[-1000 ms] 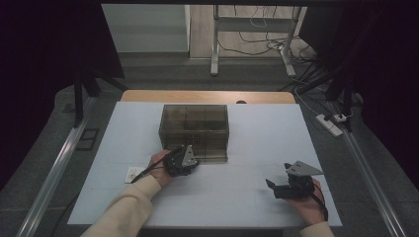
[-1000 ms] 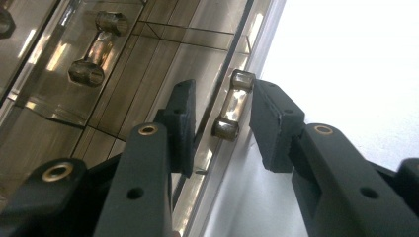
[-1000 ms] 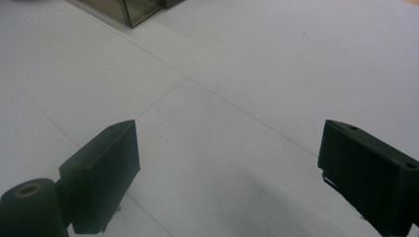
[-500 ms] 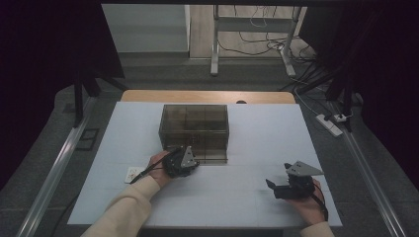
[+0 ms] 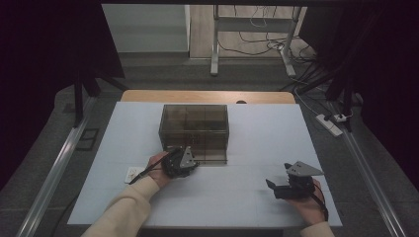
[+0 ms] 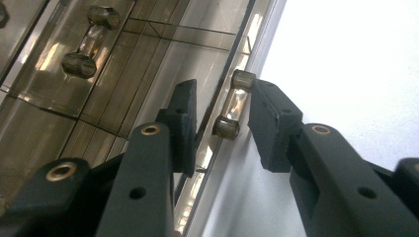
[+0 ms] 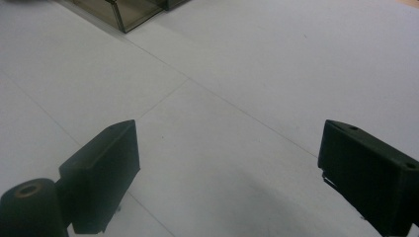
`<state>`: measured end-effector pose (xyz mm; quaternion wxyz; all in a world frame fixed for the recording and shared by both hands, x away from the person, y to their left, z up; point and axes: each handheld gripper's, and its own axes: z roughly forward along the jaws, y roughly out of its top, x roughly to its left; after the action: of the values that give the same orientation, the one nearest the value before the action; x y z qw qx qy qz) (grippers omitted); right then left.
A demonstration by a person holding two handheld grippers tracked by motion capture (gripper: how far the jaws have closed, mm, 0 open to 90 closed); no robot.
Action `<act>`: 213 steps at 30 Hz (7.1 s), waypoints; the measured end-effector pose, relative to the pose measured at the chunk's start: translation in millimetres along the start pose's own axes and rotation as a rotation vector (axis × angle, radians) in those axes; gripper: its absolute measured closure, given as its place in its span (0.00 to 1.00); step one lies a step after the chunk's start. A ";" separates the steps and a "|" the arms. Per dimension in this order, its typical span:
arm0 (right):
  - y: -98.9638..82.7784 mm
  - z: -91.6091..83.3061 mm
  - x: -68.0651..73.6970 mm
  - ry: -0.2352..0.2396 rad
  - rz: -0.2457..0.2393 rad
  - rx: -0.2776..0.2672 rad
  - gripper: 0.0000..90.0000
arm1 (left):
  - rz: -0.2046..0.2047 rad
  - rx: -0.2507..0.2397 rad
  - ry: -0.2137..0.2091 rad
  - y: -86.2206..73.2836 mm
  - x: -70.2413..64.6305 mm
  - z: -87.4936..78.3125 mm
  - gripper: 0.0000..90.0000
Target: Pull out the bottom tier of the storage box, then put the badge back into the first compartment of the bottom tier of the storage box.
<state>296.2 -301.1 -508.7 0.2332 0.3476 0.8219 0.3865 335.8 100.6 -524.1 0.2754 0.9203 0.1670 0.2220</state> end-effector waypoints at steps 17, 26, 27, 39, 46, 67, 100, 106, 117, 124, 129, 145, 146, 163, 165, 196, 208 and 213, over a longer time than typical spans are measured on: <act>-0.1 0.1 0.1 0.000 -0.001 0.002 0.10 | 0.001 0.006 -0.008 0.0 -1.7 -2.0 0.72; 0.2 0.0 0.6 0.000 -0.002 0.002 0.10 | 0.009 0.011 -0.016 0.5 -2.7 -3.4 0.73; 0.3 0.0 0.7 0.001 -0.003 0.001 0.10 | 0.009 0.012 -0.016 0.5 -2.8 -3.4 0.73; 0.2 -0.4 0.5 0.001 -0.003 0.001 0.10 | 0.023 0.009 -0.024 0.7 -7.5 -5.8 0.74; 0.1 0.0 0.9 0.003 -0.005 0.003 0.10 | 0.029 0.010 -0.026 0.8 -8.8 -6.5 0.74; -0.6 -0.5 0.3 0.004 -0.002 0.005 0.10 | 0.041 0.005 -0.045 -2.3 -13.1 -11.3 0.75; -0.9 -0.6 -0.3 0.004 0.000 0.005 0.10 | -0.095 -0.037 -0.070 -5.1 -7.9 -17.3 0.46; -1.0 -0.5 -0.2 0.005 0.000 0.005 0.10 | -0.168 -0.056 -0.098 -7.3 -4.5 -26.8 0.42; -1.1 -0.6 0.1 0.006 0.000 0.001 0.10 | -0.215 -0.065 -0.105 -10.2 2.6 -34.7 0.37; -1.8 -1.1 0.2 0.005 0.001 0.005 0.10 | -0.230 -0.067 -0.104 -11.3 6.6 -37.8 0.35; -1.4 -1.3 0.6 0.004 -0.002 0.005 0.10 | -0.230 -0.072 -0.105 -11.6 7.7 -41.1 0.35; -0.7 -2.1 1.2 -0.001 -0.002 -0.003 0.10 | -0.276 -0.100 -0.112 -22.3 14.9 -56.3 0.34; -0.7 -1.9 0.8 0.003 -0.003 0.001 0.10 | -0.282 -0.104 -0.109 -23.5 15.6 -57.5 0.34; -2.5 -1.0 0.9 0.002 0.001 0.011 0.10 | -0.318 -0.103 -0.112 -34.4 30.9 -71.1 0.33; -2.6 -1.0 0.8 0.002 0.002 0.012 0.10 | -0.317 -0.100 -0.111 -34.8 32.0 -72.4 0.33; -3.8 0.1 1.2 0.006 -0.004 0.019 0.10 | -0.355 -0.046 -0.089 -66.1 61.1 -95.3 0.32; -4.0 0.0 0.2 0.007 -0.004 0.020 0.10 | -0.327 -0.024 -0.109 -79.8 64.2 -98.6 0.32; -3.6 0.0 1.7 0.004 -0.004 0.019 0.10 | -0.311 -0.015 -0.118 -85.1 64.8 -101.2 0.30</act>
<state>293.7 -301.5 -511.8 0.2290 0.3474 0.8266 0.3789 324.2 239.7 -477.1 0.3225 0.8927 0.2895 0.1234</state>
